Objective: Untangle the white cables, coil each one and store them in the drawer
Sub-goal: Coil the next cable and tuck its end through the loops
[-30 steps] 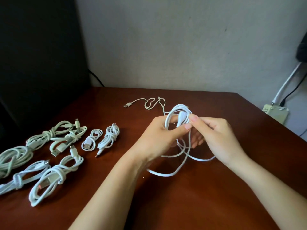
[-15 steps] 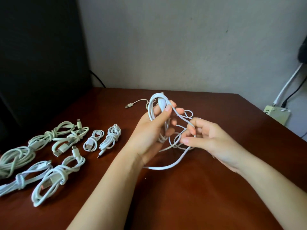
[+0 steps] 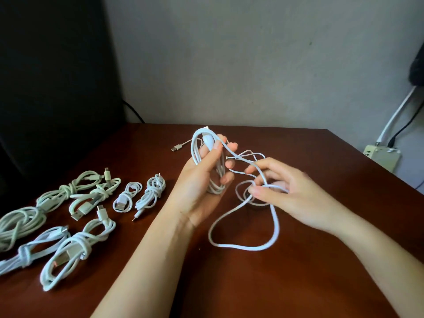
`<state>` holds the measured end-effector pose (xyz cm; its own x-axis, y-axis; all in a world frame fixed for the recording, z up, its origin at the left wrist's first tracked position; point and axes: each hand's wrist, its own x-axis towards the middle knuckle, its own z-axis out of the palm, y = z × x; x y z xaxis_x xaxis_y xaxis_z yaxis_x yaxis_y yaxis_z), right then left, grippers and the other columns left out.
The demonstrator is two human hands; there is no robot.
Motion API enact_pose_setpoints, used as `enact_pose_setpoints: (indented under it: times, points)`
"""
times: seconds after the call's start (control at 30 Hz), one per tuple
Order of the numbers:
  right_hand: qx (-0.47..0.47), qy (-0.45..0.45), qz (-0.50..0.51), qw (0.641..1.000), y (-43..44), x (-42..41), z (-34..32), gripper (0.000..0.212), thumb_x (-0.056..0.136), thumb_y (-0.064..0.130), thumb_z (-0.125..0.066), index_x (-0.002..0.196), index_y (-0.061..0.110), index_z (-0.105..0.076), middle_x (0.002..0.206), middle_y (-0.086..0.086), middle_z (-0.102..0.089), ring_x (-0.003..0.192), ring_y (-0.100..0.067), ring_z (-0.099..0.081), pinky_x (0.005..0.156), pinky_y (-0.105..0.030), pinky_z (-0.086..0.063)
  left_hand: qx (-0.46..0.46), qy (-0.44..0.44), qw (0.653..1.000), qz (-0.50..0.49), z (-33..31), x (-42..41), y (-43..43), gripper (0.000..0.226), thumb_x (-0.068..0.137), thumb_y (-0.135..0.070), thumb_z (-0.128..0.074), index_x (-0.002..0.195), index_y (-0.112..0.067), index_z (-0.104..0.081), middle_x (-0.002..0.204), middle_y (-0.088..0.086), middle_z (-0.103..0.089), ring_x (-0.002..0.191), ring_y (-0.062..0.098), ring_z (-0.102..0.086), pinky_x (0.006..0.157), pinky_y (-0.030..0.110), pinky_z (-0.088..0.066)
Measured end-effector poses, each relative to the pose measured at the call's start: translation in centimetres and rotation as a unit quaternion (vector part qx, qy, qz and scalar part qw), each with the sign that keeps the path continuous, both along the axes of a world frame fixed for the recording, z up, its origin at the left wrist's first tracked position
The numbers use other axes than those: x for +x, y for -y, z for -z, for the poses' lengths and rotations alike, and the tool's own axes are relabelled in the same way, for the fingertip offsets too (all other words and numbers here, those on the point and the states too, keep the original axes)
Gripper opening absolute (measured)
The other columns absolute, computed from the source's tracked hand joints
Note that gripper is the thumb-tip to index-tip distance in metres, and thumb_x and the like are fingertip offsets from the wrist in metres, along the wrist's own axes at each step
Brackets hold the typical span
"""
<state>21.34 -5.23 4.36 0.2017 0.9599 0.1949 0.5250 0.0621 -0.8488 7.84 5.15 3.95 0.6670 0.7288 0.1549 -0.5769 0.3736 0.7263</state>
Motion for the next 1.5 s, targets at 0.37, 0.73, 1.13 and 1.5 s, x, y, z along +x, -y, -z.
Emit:
enact_pose_setpoints:
  times: [0.37, 0.73, 1.13, 1.5]
  points:
    - [0.346, 0.552, 0.309, 0.693, 0.2, 3.2, 0.2, 0.018, 0.084, 0.004, -0.066, 0.095, 0.015, -0.073, 0.088, 0.0, -0.068, 0.076, -0.023, -0.047, 0.059, -0.033, -0.033, -0.068, 0.066, 0.995, 0.03, -0.2, 0.3, 0.3, 0.007, 0.081, -0.018, -0.054, 0.086, -0.018, -0.059, 0.075, -0.002, -0.065, 0.051, 0.007, -0.046, 0.042, 0.015, -0.031]
    - [0.224, 0.426, 0.177, 0.858, -0.7, 1.5, 2.4, 0.043, 0.093, 0.045, -0.042, 0.076, 0.02, -0.071, 0.06, 0.008, -0.059, 0.058, -0.013, -0.054, 0.053, -0.024, -0.041, -0.082, 0.02, 0.996, -0.017, 0.6, 0.3, -0.5, 0.01, 0.079, -0.019, -0.057, 0.088, -0.017, -0.061, 0.073, -0.002, -0.063, 0.05, 0.007, -0.045, 0.041, 0.015, -0.03]
    - [0.391, 0.503, 0.208, 0.742, -1.0, 2.3, 1.5, 0.013, 0.087, 0.013, -0.064, 0.079, 0.004, -0.07, 0.072, -0.006, -0.059, 0.074, -0.021, -0.043, 0.064, -0.036, -0.035, -0.081, 0.052, 0.995, -0.004, 0.5, 0.3, -0.5, 0.009, 0.08, -0.018, -0.056, 0.087, -0.017, -0.06, 0.073, -0.001, -0.063, 0.051, 0.007, -0.045, 0.041, 0.015, -0.032]
    - [0.384, 0.53, 0.125, 0.746, -0.8, 2.2, 1.4, 0.019, 0.072, 0.007, -0.063, 0.055, 0.01, -0.054, 0.06, -0.001, -0.051, 0.069, -0.02, -0.041, 0.062, -0.032, -0.032, -0.191, 0.12, 0.965, -0.133, 0.8, -1.3, -3.2, 0.012, 0.097, -0.02, -0.047, 0.089, -0.021, -0.057, 0.068, -0.007, -0.062, 0.046, 0.005, -0.044, 0.039, 0.014, -0.032]
